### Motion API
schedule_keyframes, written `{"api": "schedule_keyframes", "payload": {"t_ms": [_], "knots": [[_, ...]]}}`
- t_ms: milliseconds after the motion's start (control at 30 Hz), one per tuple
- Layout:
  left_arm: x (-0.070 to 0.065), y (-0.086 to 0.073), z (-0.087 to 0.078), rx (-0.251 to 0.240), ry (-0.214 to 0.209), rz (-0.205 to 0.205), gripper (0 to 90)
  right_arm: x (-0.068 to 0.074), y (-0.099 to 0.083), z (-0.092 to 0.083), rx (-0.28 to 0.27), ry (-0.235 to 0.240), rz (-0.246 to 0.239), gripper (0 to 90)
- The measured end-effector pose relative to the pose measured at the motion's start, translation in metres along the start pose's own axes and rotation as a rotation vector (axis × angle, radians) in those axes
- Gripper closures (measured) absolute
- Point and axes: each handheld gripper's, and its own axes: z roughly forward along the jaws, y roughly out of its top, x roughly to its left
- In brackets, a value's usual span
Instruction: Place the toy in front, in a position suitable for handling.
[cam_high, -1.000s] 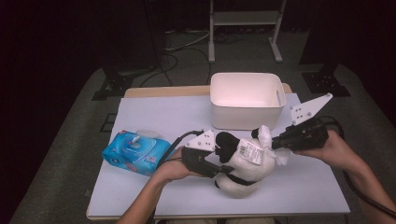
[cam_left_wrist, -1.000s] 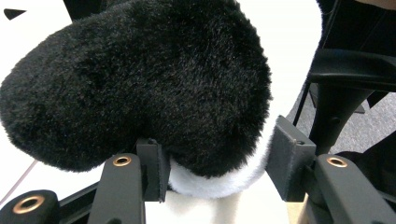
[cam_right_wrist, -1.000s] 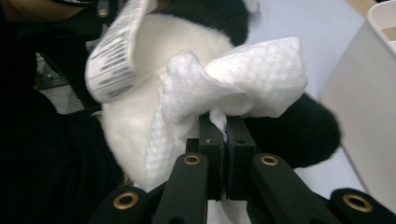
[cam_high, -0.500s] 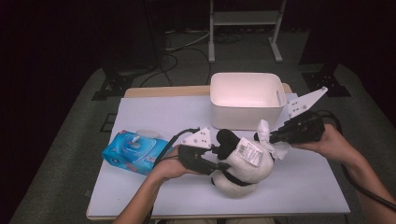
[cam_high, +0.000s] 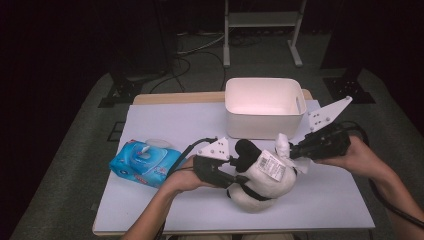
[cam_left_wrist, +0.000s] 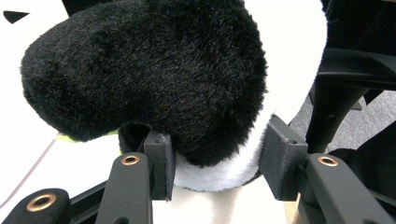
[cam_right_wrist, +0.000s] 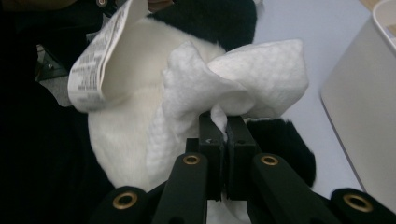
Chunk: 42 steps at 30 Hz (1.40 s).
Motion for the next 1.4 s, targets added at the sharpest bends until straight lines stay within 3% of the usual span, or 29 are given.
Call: {"api": "schedule_keyframes", "payload": {"t_ms": [133, 200, 367, 467, 700, 833, 933, 1033, 1100, 1267, 1400], "knots": [[0.001, -0.003, -0.003, -0.006, 0.005, -0.014, 52.4, -0.004, -0.013, -0.004, 0.014, 0.001, 0.027, 86.7], [0.0, -0.002, -0.002, -0.003, 0.002, -0.002, 52.6, -0.003, -0.015, -0.002, 0.008, 0.008, 0.028, 86.8], [-0.003, 0.004, 0.002, 0.019, -0.015, 0.023, 52.6, 0.0, -0.001, 0.003, -0.018, 0.03, -0.009, 86.7], [-0.003, 0.005, 0.001, 0.022, -0.016, 0.027, 52.6, 0.002, 0.009, 0.008, -0.007, 0.023, -0.028, 86.8], [-0.005, 0.002, 0.0, 0.011, -0.025, 0.039, 53.1, -0.014, 0.003, 0.004, -0.012, -0.017, 0.019, 86.8], [-0.003, 0.001, -0.001, 0.006, -0.014, 0.02, 53.4, -0.022, -0.003, 0.0, -0.003, -0.044, 0.049, 86.9], [-0.003, 0.002, 0.001, -0.001, -0.008, 0.011, 53.9, -0.019, -0.005, -0.001, -0.01, -0.026, 0.049, 86.8], [-0.003, 0.007, 0.004, 0.006, 0.0, 0.001, 54.4, -0.01, 0.002, 0.005, -0.019, 0.032, 0.021, 86.8], [-0.003, 0.01, 0.004, 0.021, 0.005, 0.012, 54.6, -0.005, 0.009, 0.011, -0.009, 0.031, -0.008, 86.8], [-0.001, 0.013, -0.002, 0.028, 0.021, 0.012, 54.8, 0.0, 0.024, 0.011, -0.036, 0.055, -0.027, 86.8], [0.002, 0.011, -0.01, 0.009, 0.03, -0.009, 55.3, 0.002, 0.022, 0.01, -0.02, 0.057, -0.028, 86.8]]}}
